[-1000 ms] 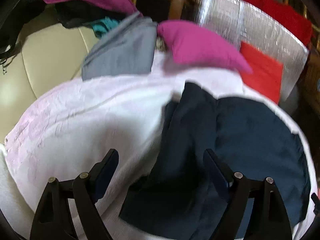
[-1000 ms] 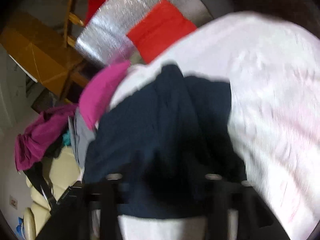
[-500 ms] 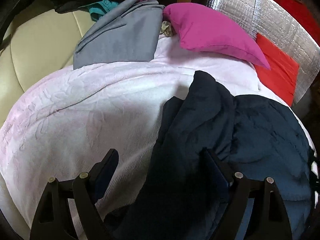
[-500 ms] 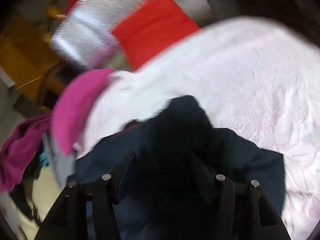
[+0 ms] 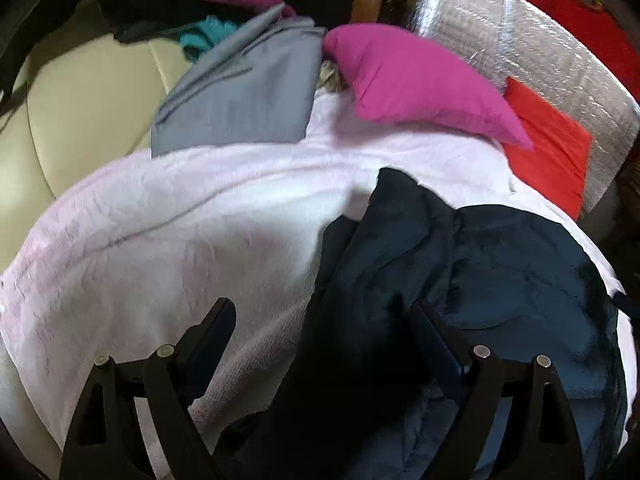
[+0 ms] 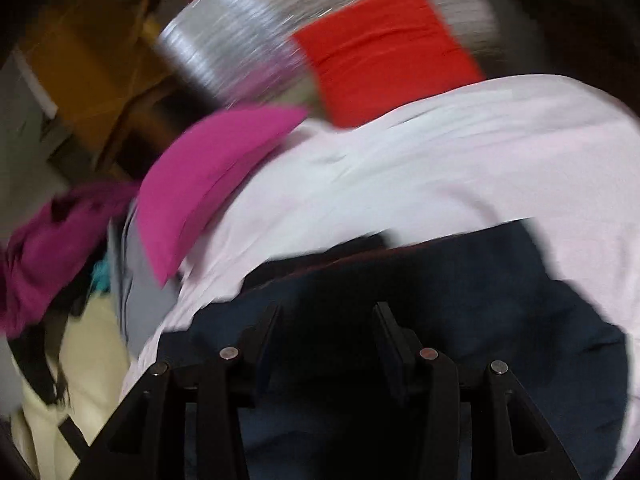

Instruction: Fold large clothes

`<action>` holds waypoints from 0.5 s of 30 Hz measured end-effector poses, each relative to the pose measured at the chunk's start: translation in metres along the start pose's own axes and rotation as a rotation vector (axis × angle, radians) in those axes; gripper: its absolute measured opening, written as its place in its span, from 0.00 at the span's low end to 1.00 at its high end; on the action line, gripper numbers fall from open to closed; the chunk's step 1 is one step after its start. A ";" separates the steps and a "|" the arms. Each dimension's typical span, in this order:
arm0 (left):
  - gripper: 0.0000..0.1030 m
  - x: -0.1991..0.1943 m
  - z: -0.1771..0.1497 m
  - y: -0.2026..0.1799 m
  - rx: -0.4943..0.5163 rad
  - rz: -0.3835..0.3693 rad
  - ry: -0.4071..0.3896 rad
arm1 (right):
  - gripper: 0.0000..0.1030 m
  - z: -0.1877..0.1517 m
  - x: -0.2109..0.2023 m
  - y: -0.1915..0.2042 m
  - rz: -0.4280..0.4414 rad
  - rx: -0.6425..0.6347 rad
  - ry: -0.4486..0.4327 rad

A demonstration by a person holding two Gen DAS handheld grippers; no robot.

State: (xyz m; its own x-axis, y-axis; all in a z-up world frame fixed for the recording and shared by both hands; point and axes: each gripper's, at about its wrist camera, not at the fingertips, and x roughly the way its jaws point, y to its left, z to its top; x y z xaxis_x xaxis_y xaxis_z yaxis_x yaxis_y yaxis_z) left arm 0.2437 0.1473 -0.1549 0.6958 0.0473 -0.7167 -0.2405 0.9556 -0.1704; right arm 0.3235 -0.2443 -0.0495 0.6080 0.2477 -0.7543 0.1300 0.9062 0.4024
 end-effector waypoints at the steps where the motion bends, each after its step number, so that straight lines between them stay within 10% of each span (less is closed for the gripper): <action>1: 0.87 -0.002 0.000 -0.002 0.018 0.005 -0.009 | 0.48 -0.004 0.016 0.009 -0.011 -0.016 0.036; 7: 0.87 -0.004 0.002 -0.008 0.050 -0.002 -0.021 | 0.51 -0.011 0.063 0.007 -0.076 0.032 0.103; 15: 0.87 -0.037 -0.003 -0.018 0.100 -0.035 -0.117 | 0.51 -0.041 -0.026 0.017 0.017 -0.042 -0.041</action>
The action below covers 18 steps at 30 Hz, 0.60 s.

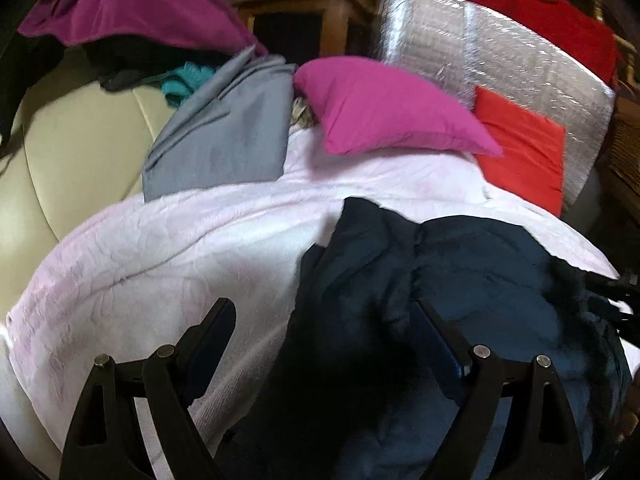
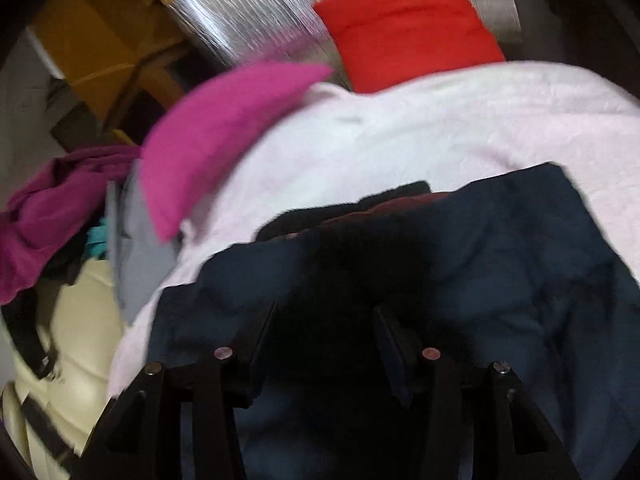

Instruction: Fold large clothes

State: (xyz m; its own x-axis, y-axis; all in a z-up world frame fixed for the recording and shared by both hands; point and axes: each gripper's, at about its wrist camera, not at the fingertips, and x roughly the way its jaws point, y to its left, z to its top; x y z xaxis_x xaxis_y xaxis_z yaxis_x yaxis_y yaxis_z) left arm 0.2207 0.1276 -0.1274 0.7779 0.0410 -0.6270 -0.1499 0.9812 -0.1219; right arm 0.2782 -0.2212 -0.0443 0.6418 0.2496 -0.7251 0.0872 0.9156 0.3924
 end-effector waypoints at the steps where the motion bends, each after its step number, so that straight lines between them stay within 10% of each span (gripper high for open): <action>1: 0.87 -0.007 -0.001 -0.003 0.014 -0.011 -0.012 | 0.51 -0.007 -0.017 0.004 -0.009 -0.033 -0.034; 13: 0.90 -0.123 -0.003 -0.028 0.072 -0.043 -0.062 | 0.84 -0.088 -0.218 0.031 -0.151 -0.206 -0.349; 18: 0.91 -0.199 0.002 -0.053 0.123 0.010 -0.198 | 0.96 -0.115 -0.263 0.045 -0.196 -0.254 -0.349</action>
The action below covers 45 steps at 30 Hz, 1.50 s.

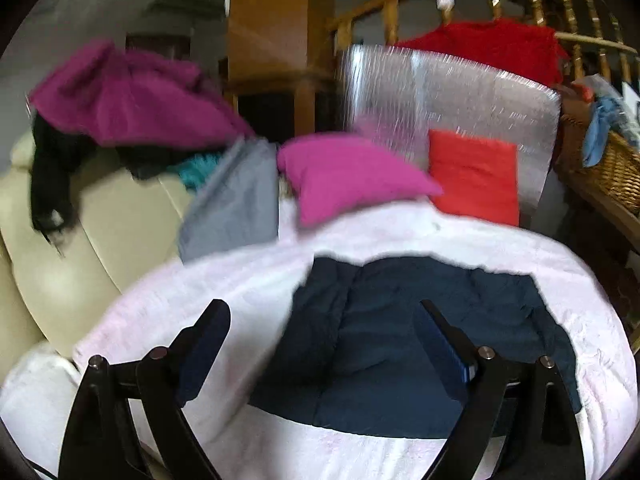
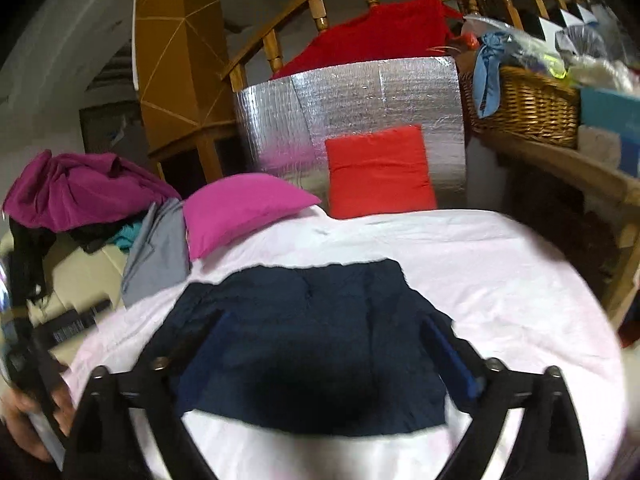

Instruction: Fold large clothes

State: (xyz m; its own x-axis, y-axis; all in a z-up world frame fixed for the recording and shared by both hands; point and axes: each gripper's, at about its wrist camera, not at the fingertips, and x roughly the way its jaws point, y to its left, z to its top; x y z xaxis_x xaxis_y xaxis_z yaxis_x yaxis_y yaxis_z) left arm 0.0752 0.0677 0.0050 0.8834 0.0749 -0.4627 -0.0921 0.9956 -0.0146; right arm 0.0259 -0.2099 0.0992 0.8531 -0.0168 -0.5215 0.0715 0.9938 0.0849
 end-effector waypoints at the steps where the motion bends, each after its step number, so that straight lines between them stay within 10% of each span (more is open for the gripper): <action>1: 0.93 -0.015 0.002 -0.005 0.012 -0.010 -0.032 | 0.97 -0.002 -0.011 -0.001 0.011 0.001 -0.002; 21: 0.94 -0.195 0.026 -0.025 0.123 0.007 -0.204 | 1.00 -0.018 -0.152 0.029 -0.038 -0.027 -0.108; 45: 0.96 -0.227 0.028 -0.001 0.075 0.014 -0.265 | 1.00 -0.022 -0.184 0.044 -0.047 0.038 -0.110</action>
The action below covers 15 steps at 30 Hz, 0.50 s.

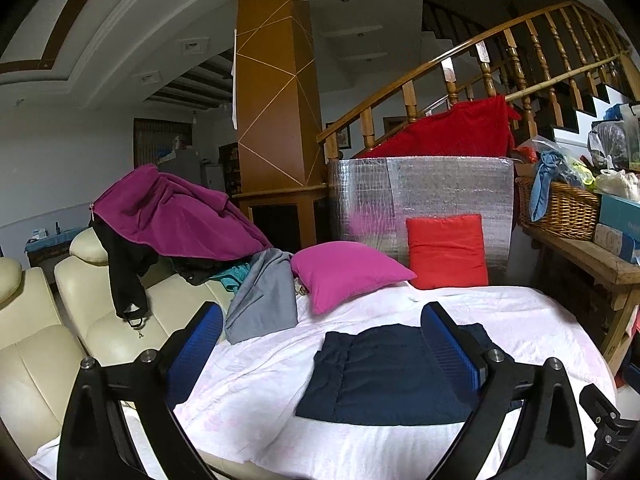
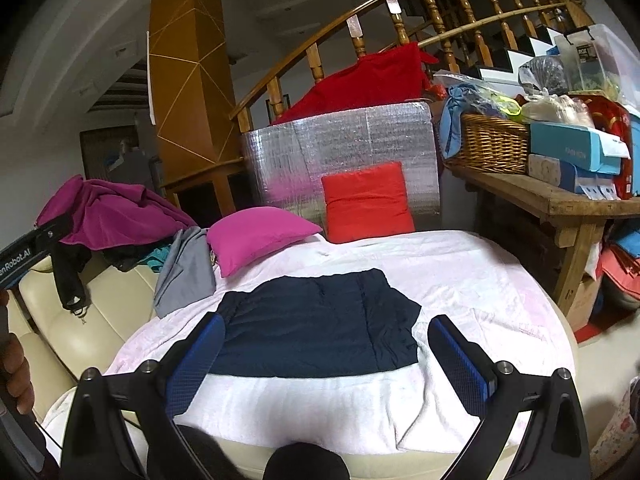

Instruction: Fold large clothes

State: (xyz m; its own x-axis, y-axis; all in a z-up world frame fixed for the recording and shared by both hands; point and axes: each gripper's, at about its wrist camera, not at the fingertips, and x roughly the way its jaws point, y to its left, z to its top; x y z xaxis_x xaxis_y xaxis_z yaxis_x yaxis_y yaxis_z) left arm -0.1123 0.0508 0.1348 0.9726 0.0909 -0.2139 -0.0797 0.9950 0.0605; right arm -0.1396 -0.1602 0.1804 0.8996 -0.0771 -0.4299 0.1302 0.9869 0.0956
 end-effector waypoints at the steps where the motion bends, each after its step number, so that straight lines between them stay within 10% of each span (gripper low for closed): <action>1: 0.96 0.000 0.000 0.000 0.000 0.002 -0.001 | 1.00 0.000 0.000 0.000 0.002 0.001 0.001; 15: 0.98 -0.002 -0.002 0.005 -0.007 0.007 0.003 | 1.00 0.001 0.002 0.002 0.003 -0.012 0.003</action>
State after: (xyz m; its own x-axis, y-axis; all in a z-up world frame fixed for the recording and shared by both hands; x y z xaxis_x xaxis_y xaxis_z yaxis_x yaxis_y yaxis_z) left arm -0.1148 0.0554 0.1331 0.9713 0.0979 -0.2169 -0.0880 0.9946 0.0548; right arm -0.1371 -0.1587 0.1803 0.8989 -0.0733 -0.4320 0.1221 0.9888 0.0863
